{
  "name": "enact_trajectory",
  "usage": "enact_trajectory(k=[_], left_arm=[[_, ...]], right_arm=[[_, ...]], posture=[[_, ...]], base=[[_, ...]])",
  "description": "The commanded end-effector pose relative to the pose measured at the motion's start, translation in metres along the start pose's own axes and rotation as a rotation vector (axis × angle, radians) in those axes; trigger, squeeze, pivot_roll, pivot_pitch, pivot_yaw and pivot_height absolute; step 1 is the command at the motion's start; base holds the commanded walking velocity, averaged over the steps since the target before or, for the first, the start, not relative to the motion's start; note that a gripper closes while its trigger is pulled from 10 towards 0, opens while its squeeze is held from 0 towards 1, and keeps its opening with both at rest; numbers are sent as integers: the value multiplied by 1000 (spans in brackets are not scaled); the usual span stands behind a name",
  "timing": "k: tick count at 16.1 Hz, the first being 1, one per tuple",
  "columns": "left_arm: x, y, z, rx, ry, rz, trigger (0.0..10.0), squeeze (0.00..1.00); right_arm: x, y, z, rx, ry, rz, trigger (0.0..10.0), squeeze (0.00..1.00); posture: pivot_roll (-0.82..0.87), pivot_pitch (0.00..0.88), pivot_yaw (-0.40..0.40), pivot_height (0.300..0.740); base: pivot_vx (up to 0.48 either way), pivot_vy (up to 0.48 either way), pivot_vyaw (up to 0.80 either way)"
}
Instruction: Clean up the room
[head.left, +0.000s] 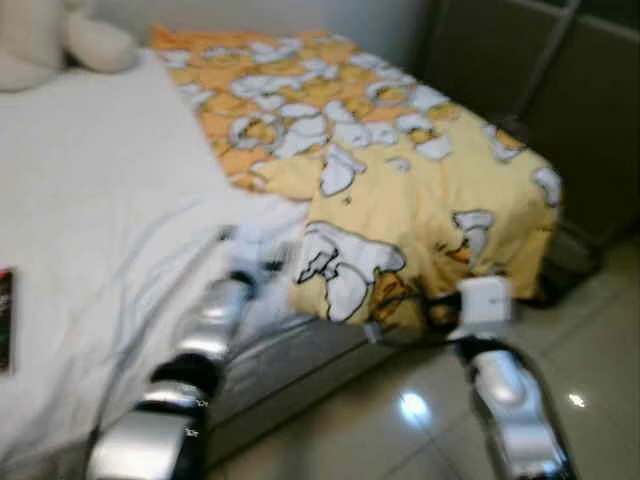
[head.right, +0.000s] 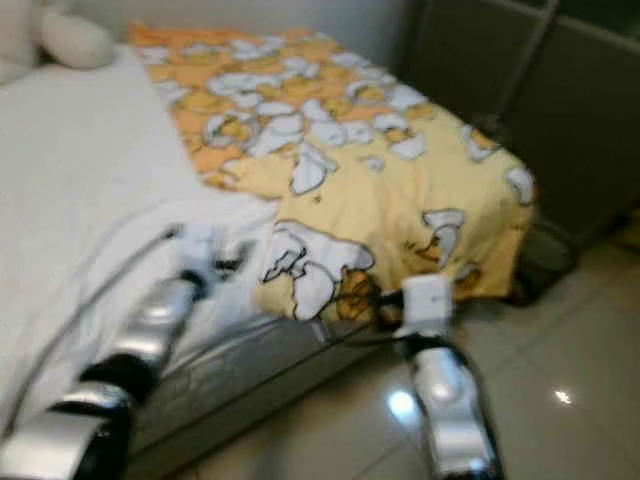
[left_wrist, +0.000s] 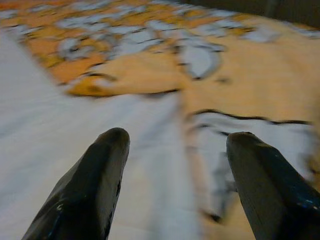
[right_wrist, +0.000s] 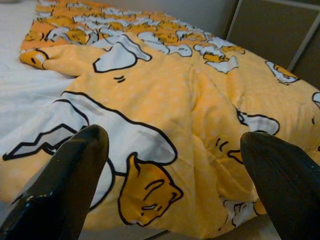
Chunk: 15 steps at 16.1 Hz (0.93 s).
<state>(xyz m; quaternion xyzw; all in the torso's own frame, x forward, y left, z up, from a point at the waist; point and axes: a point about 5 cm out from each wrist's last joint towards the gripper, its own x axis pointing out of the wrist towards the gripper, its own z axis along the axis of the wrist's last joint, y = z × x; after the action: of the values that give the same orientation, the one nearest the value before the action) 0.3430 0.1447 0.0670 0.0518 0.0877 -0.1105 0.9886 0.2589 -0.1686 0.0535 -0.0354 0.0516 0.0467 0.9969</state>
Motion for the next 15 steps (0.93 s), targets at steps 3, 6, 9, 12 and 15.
enact_trajectory(k=[3, 6, 9, 12, 15], left_arm=[[4, -5, -1, 48, 37, 33, 10000, 0], [5, -11, 0, 59, 29, -2, 10000, 0], [4, -13, -3, 8, 24, -16, 10000, 0], [3, -20, -7, 9, 46, -39, 10000, 0], [5, -11, -9, 81, 98, 70, 10000, 0]], right_arm=[[3, -11, 7, -15, -34, -46, 10000, 0], [1, -12, 4, -16, -18, -55, 10000, 0], [-4, -9, -2, -16, -5, -43, 10000, 0], [-6, -8, -3, -20, 2, -36, 10000, 0], [-4, -8, -1, -28, -1, -25, 10000, 0]], posture=[[-57, 0, 19, 740], [-66, 0, 28, 740], [-72, 0, 28, 740], [-71, 0, 23, 740], [-65, 0, 9, 740]], base=[[0, 0, 0], [0, 0, -533], [284, -384, -519], [314, -360, 0], [281, -92, 0]])
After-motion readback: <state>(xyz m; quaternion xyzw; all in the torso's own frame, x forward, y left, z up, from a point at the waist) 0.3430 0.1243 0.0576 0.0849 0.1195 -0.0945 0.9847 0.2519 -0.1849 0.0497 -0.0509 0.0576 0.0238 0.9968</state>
